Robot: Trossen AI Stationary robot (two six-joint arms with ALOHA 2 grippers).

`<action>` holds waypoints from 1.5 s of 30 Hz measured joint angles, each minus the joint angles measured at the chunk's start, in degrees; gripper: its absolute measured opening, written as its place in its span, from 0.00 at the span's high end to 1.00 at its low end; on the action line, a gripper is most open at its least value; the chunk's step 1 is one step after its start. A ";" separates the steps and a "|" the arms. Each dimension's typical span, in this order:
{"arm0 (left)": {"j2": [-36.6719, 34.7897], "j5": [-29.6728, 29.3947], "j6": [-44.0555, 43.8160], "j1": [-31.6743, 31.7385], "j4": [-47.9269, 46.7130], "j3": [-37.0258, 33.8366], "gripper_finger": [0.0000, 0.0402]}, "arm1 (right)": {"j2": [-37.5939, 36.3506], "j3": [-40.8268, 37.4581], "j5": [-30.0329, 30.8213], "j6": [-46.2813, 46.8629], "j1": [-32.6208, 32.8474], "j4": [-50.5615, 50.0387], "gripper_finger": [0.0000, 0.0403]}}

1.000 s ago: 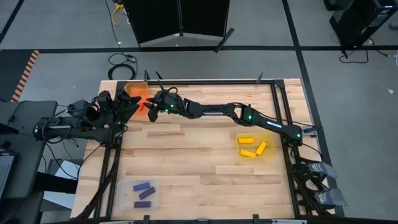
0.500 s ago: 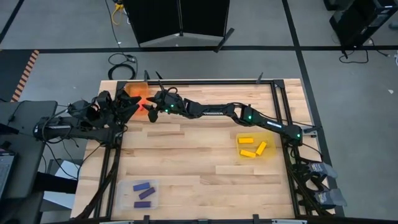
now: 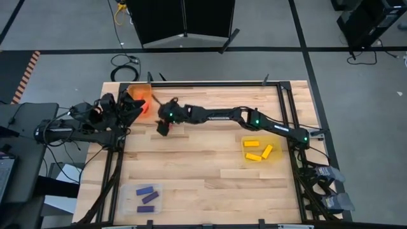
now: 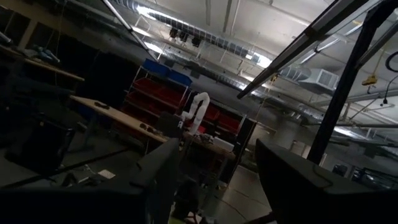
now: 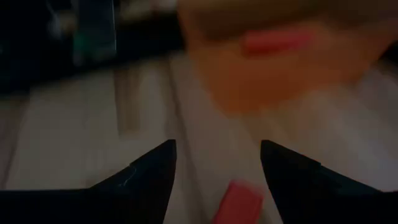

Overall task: Sort blocks
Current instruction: Put the orange block into the orange transparent bin

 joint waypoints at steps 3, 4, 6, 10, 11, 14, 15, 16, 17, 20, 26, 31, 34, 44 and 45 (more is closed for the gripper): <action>0.00 0.08 0.00 -0.02 -0.81 0.00 0.46 | 0.06 -0.01 2.96 -1.10 1.64 -3.17 0.36; -0.01 0.36 -0.09 -0.02 -1.26 0.00 0.46 | 0.06 -0.01 4.12 -1.58 2.17 -3.50 0.35; -0.02 0.76 -0.91 -0.02 -1.81 0.00 0.46 | 0.06 -0.01 6.53 -2.25 3.15 -3.56 0.33; -0.02 1.94 -1.71 -0.02 -2.15 0.00 0.46 | 0.05 0.04 13.38 -3.30 4.55 -6.43 0.30; -0.02 2.16 -2.07 -0.02 -2.22 0.00 0.46 | 0.03 0.04 14.85 -3.17 4.71 -8.10 0.30; -0.02 3.06 -2.51 -0.02 -2.68 0.00 0.46 | 0.06 0.01 15.72 -1.73 4.78 -11.85 0.29; -0.02 3.08 -2.51 -0.02 -2.92 0.00 0.46 | 0.06 0.01 15.72 -1.50 4.78 -12.18 0.29; -0.02 3.06 -2.51 -0.02 -3.06 0.00 0.46 | 0.06 0.01 15.77 -1.29 4.76 -12.16 0.29; -0.02 3.08 -2.51 -0.02 -3.04 0.00 0.46 | 0.06 0.02 16.00 -0.79 4.78 -12.21 0.30; -0.02 3.19 -2.53 -0.02 -2.99 0.00 0.46 | 0.06 0.04 16.25 0.98 4.78 -13.79 0.30; -0.02 4.28 -2.58 -0.02 -2.99 0.00 0.46 | 0.34 0.04 11.90 5.48 4.15 -18.26 0.32; -0.02 4.33 -2.54 -0.02 -2.99 0.00 0.46 | 0.40 0.08 11.38 7.75 3.97 -18.94 0.42; -0.02 4.33 -2.51 -0.02 -2.99 0.00 0.46 | 0.52 0.05 11.57 7.62 3.73 -16.96 0.57; -0.02 4.33 -2.43 -0.02 -2.95 0.00 0.46 | 0.94 0.01 9.17 4.83 1.09 -7.30 0.73; -0.02 4.31 -2.45 -0.02 -2.95 0.00 0.46 | 0.95 -0.01 9.14 3.85 1.02 -5.35 0.73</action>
